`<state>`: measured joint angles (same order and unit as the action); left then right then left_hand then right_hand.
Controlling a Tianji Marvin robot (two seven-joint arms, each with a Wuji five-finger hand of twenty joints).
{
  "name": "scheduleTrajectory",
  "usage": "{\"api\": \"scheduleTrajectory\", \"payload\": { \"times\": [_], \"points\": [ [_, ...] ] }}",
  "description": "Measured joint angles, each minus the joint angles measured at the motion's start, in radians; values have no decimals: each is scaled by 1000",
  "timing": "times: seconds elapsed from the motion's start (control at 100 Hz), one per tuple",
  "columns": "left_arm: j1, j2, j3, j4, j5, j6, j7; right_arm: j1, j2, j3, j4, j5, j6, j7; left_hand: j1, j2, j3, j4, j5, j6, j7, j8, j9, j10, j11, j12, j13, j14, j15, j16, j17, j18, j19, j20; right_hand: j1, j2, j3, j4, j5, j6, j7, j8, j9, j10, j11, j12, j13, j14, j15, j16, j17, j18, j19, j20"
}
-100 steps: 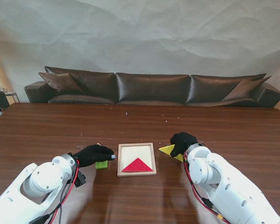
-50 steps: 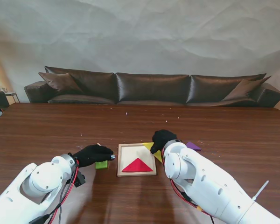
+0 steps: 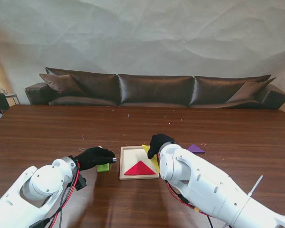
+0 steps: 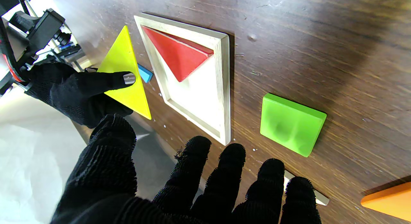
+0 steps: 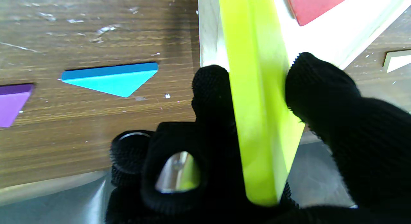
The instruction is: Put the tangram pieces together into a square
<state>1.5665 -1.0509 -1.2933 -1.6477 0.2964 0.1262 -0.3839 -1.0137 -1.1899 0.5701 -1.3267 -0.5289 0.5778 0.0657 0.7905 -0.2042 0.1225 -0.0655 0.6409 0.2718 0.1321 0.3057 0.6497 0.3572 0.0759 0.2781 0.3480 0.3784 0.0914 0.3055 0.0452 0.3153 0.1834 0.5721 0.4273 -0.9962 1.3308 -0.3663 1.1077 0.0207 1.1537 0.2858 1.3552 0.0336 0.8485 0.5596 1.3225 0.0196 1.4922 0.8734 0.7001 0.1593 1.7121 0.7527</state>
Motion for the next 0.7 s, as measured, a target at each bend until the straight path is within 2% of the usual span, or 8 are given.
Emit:
{"api": "scheduleTrajectory", "payload": {
  "times": [0.11, 0.17, 0.19, 0.27, 0.34, 0.7],
  "points": [
    [-1, 0, 1, 1, -1, 0, 0, 17, -5, -21, 14, 4, 6, 9, 0, 0, 0, 0, 0, 0, 0, 0, 0, 0, 0, 0, 0, 0, 0, 0, 0, 0, 0, 0, -3, 1, 0, 2, 7, -1, 0, 12, 1, 0, 14, 2, 0, 0, 13, 12, 0, -6, 9, 0],
    [-1, 0, 2, 2, -1, 0, -1, 29, -5, -38, 21, 7, 8, 19, 0, 0, 0, 0, 0, 0, 0, 1, 0, 0, 0, 0, 0, 0, 0, 0, 0, 0, 0, 0, -37, 55, -3, 33, 28, -5, 0, 43, 8, 0, 42, 13, 1, 1, 24, 19, 0, -8, 17, 0],
    [-1, 0, 2, 2, -1, 0, -1, 34, -6, -44, 24, 8, 8, 23, 0, 0, 0, 0, 0, 0, 0, 1, 0, 0, 0, 0, 0, 0, 0, 0, 0, 0, 0, 0, -38, 52, -3, 41, 29, -5, 0, 45, 8, 0, 46, 14, 1, 1, 26, 21, 0, -9, 17, 0],
    [-1, 0, 2, 3, -1, 1, -1, 46, -9, -56, 36, 13, 9, 30, 0, 0, 0, 0, 0, 0, 0, 1, 0, 0, 0, 0, 0, 0, 0, 0, 0, 0, 0, 0, -47, 56, -3, 42, 39, -8, -1, 75, 8, 0, 61, 21, 1, 1, 34, 22, -1, -19, 22, 0],
    [-1, 0, 2, 3, -1, 1, -1, 58, -13, -70, 49, 15, 9, 35, 0, 0, 1, 0, 0, 0, 0, 2, 0, 0, 0, 0, 0, 0, 0, 0, 0, 0, 0, 0, -52, 84, -10, 61, 40, -9, -5, 102, 8, 0, 70, 28, 1, 1, 40, 23, -1, -21, 27, 0],
    [-5, 1, 6, 8, -2, 1, -3, 98, -32, -108, 100, 32, 16, 44, 0, 0, 9, 0, 15, 0, 3, 11, 0, 0, 0, 0, 0, 0, 2, 0, 0, 0, 0, 0, -61, 99, -11, 70, 51, -10, -14, 129, 9, 0, 86, 40, 1, 1, 60, 35, -3, -33, 43, 0]
  ]
}}
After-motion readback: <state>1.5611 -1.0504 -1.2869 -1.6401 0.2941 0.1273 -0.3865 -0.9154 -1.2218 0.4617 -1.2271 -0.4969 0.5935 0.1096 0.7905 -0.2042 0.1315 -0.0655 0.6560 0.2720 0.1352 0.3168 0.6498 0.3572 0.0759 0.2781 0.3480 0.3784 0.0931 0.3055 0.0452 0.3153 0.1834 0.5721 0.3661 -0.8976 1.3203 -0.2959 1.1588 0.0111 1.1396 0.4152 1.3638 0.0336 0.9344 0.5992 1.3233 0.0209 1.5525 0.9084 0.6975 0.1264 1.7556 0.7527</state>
